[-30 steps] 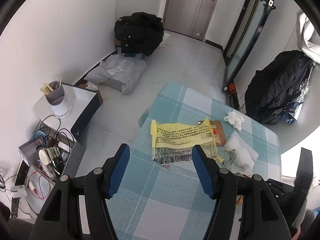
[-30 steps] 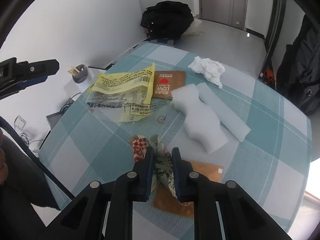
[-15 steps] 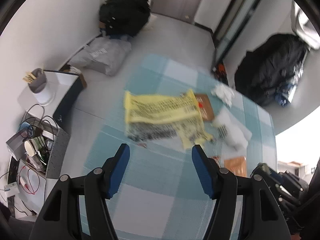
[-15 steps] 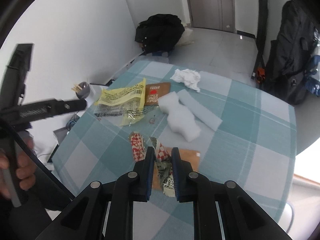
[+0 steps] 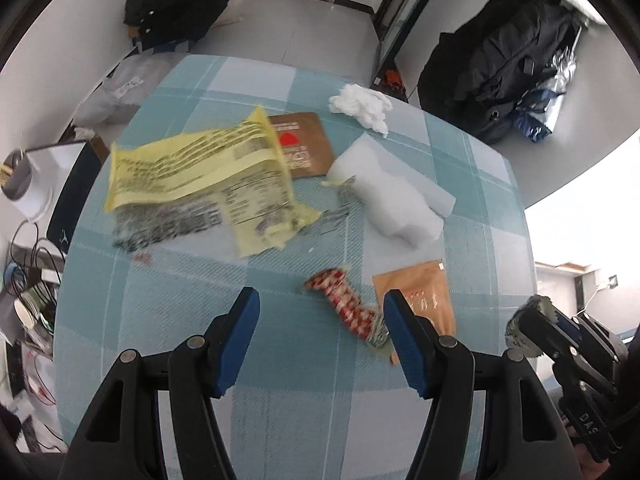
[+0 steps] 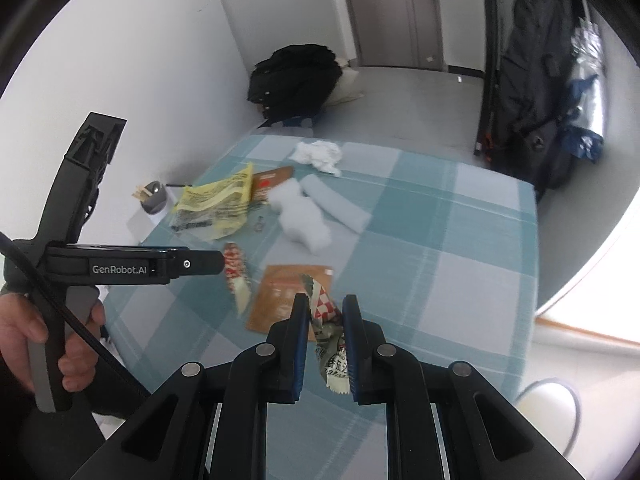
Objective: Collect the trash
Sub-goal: 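Lower the left gripper onto the red-and-white wrapper and close it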
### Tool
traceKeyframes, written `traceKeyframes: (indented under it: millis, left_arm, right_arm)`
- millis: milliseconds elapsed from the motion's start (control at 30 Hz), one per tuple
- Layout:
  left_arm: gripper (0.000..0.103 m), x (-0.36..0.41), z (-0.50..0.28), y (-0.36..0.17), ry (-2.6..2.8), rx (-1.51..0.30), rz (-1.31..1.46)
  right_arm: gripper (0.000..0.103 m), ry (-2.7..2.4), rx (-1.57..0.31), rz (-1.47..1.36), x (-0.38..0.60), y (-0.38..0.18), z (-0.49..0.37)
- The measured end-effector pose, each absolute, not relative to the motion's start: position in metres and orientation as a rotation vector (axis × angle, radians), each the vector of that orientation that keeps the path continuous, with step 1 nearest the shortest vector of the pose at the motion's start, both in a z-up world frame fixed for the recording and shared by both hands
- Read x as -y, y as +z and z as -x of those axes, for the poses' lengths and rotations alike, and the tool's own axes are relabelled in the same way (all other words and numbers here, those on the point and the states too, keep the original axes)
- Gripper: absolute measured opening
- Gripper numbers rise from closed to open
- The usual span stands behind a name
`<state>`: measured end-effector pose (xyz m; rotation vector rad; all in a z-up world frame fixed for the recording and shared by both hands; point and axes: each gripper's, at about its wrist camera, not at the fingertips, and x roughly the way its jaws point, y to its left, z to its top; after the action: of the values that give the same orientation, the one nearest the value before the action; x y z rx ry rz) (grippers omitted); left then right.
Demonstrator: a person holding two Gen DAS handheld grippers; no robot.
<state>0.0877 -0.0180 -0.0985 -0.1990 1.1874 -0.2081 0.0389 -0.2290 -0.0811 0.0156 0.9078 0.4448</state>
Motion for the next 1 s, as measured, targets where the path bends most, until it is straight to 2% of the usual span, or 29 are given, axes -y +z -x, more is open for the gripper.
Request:
traceKeyframes:
  millis: [400, 500, 567, 667, 1000]
  left_arm:
    - [0.059, 0.031, -0.097, -0.11, -0.166, -1.199, 0.105]
    - [0.052, 0.036, -0.094, -0.109, -0.172, -1.186, 0.066]
    - [0.042, 0.039, -0.094, -0.109, -0.175, -1.188, 0.042]
    - [0.032, 0.038, -0.092, -0.109, -0.163, -1.188, 0.019]
    - [0.03, 0.039, -0.083, -0.108, -0.213, -1.199, 0.009]
  right_arm:
    - [0.016, 0.432, -0.887, -0.03, 0.242, -0.079, -0.036]
    - [0.016, 0.438, -0.883, -0.022, 0.24, -0.079, -0.035]
    - [0.016, 0.44, -0.881, -0.02, 0.239, -0.079, -0.035]
    - [0.016, 0.437, -0.885, -0.014, 0.238, -0.079, -0.035]
    - [0.016, 0.428, -0.879, -0.015, 0.234, -0.077, -0.032]
